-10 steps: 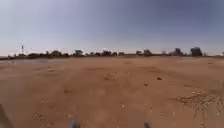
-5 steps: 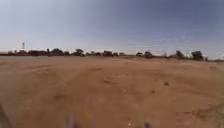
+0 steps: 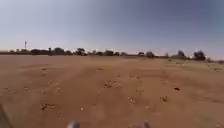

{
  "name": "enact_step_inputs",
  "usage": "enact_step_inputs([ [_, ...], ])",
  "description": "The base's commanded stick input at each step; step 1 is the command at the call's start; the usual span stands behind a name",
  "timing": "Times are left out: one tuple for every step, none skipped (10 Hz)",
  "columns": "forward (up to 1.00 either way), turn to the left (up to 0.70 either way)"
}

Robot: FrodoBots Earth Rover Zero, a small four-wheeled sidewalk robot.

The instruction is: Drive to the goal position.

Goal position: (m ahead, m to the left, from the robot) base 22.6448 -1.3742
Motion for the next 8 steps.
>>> enact_step_inputs([
  [0.7,0.0],
  [0.7,0.0],
  [0.7,0.0],
  [0.7,0.0],
  [0.7,0.0],
  [0.7,0.0],
  [0.7,0.0],
  [0.7,0.0],
])
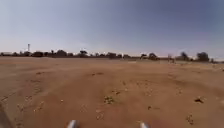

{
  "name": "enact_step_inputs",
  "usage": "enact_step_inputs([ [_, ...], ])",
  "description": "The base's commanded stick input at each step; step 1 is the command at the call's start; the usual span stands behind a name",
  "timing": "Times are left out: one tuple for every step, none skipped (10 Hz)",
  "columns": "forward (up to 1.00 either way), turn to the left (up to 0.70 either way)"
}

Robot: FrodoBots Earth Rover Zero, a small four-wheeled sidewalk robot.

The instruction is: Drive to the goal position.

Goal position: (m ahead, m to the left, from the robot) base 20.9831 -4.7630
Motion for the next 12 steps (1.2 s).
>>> enact_step_inputs([
  [0.7,0.0],
  [0.7,0.0],
  [0.7,0.0],
  [0.7,0.0],
  [0.7,0.0],
  [0.7,0.0],
  [0.7,0.0],
  [0.7,0.0],
  [0.7,0.0],
  [0.7,0.0],
  [0.7,0.0],
  [0.7,0.0],
])
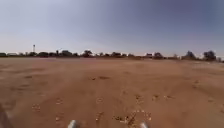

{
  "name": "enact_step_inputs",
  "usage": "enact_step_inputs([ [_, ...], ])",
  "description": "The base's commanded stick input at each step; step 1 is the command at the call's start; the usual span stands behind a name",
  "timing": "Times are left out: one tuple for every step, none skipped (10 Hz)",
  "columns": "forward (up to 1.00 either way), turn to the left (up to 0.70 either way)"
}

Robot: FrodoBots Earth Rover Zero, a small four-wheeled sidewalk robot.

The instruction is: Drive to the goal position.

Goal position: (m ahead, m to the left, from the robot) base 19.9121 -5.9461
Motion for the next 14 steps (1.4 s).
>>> enact_step_inputs([
  [0.7,0.0],
  [0.7,0.0],
  [0.7,0.0],
  [0.7,0.0],
  [0.7,0.0],
  [0.7,0.0],
  [0.7,0.0],
  [0.7,0.0],
  [0.7,0.0],
  [0.7,0.0],
  [0.7,0.0],
  [0.7,0.0],
  [0.7,0.0],
  [0.7,0.0],
])
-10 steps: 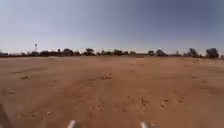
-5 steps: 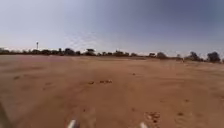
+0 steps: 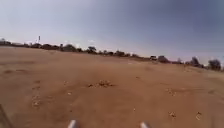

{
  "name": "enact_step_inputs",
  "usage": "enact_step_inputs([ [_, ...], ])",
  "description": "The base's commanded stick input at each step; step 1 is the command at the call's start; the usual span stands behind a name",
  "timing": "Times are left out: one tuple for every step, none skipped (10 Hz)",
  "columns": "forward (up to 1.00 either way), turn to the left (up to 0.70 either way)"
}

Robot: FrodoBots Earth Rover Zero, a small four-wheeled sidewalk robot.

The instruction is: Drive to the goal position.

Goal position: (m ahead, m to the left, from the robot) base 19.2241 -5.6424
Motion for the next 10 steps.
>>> enact_step_inputs([
  [0.7,0.0],
  [0.7,0.0],
  [0.7,0.0],
  [0.7,0.0],
  [0.7,0.0],
  [0.7,-0.29],
  [0.7,-0.35],
  [0.7,-0.35],
  [0.7,-0.35],
  [0.7,-0.35],
])
